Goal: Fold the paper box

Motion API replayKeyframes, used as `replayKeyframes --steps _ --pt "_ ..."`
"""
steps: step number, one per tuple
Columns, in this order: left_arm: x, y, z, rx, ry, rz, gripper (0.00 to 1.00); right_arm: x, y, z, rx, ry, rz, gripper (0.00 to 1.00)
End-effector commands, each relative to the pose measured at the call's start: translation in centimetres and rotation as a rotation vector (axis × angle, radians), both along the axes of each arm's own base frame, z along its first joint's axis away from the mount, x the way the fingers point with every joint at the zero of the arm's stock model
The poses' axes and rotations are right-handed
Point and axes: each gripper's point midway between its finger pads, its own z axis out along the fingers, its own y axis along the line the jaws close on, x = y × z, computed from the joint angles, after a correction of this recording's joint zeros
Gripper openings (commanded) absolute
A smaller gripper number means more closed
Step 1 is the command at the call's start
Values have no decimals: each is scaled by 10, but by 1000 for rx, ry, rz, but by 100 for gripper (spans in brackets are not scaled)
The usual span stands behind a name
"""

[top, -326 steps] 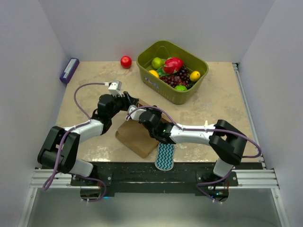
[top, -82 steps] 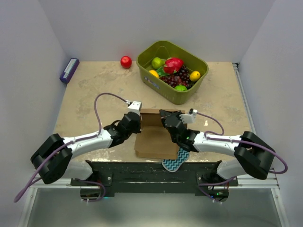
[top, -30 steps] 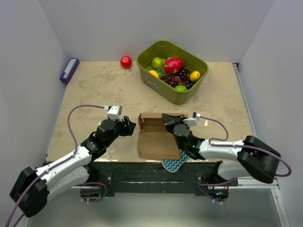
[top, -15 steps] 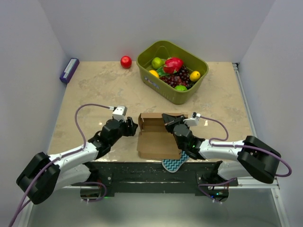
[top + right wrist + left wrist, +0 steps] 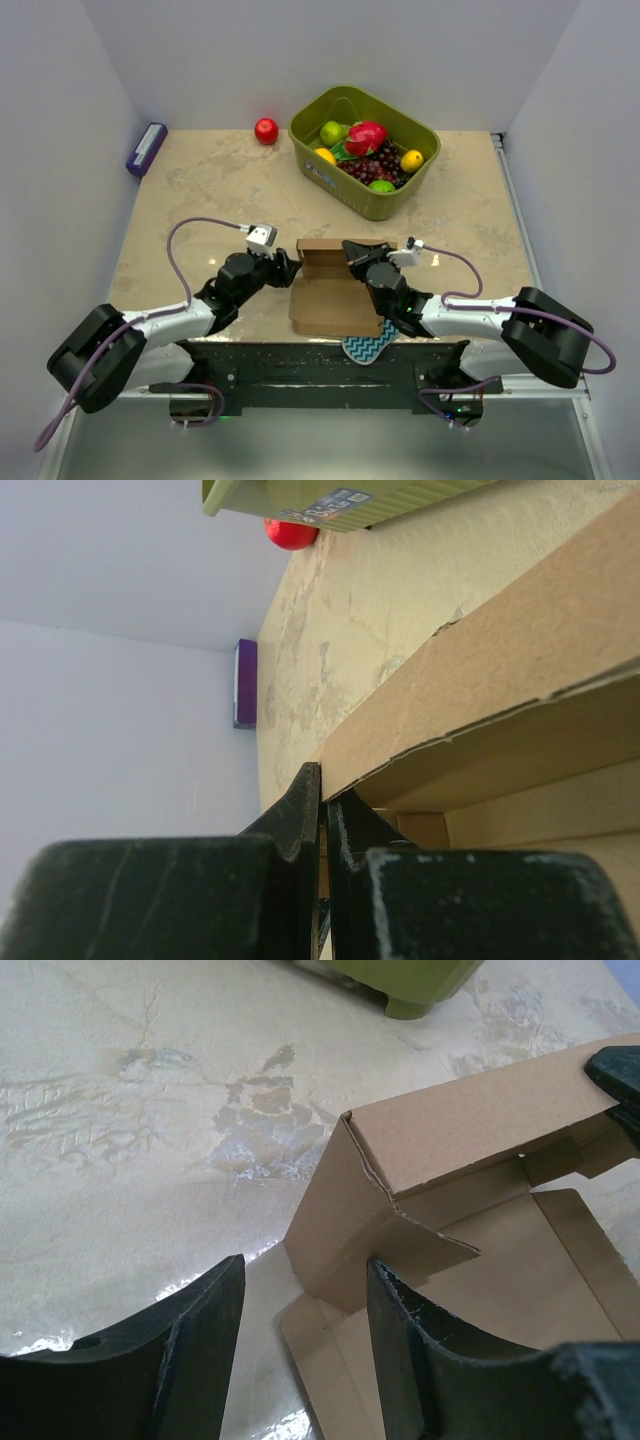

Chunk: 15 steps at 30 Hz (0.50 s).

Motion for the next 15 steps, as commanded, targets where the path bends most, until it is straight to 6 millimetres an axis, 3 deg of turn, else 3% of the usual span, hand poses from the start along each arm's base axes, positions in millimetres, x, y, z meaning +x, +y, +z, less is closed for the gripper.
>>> replayKeyframes --steps 1,15 --pt "6 -10 18 -33 -96 -42 56 -4 -9 -26 -153 37 -2 0" --pt "21 -19 15 11 -157 -42 53 -4 -7 -27 -154 46 5 0"
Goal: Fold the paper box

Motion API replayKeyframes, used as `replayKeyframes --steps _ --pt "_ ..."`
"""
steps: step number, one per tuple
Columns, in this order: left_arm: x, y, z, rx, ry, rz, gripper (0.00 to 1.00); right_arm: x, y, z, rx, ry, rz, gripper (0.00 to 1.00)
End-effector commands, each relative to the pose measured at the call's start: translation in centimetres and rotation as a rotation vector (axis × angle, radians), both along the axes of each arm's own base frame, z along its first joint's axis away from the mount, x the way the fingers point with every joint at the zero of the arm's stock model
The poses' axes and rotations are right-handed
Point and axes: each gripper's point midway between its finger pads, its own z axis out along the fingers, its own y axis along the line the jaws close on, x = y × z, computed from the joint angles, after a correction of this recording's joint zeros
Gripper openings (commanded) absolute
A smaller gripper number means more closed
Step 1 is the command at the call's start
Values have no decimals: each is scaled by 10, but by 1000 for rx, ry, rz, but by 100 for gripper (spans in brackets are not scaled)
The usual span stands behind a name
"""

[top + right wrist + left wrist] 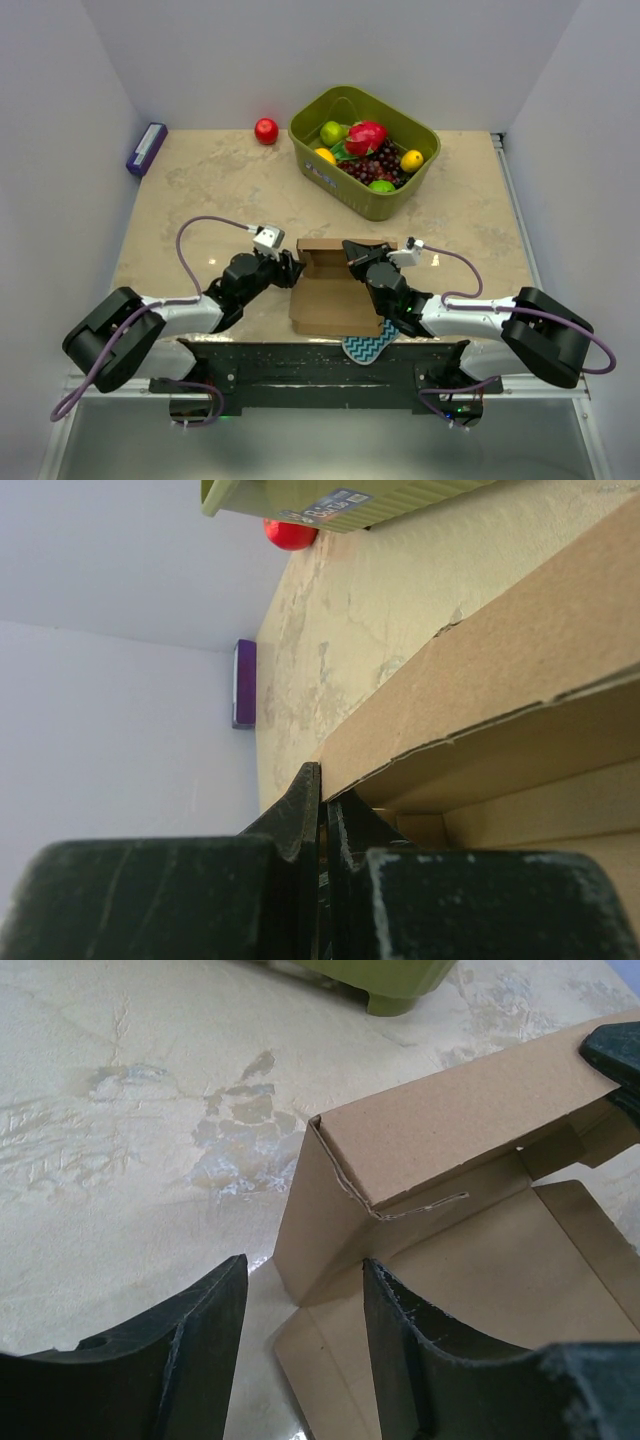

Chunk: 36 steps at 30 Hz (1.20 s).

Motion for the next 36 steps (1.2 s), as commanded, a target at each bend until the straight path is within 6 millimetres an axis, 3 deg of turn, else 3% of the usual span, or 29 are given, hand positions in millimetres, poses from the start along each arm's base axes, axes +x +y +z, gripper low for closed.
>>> replayKeyframes --steps 1,9,19,36 --pt "16 -7 21 -5 -109 10 52 -4 -6 -27 -152 45 7 0" --pt "23 -8 22 24 -153 21 45 -5 -6 -27 -157 48 12 0" --pt "27 -24 11 83 -154 -6 41 -4 -1 -25 -146 60 21 0" --pt "36 8 -14 268 -63 272 10 -3 -9 -25 -171 67 -13 0"
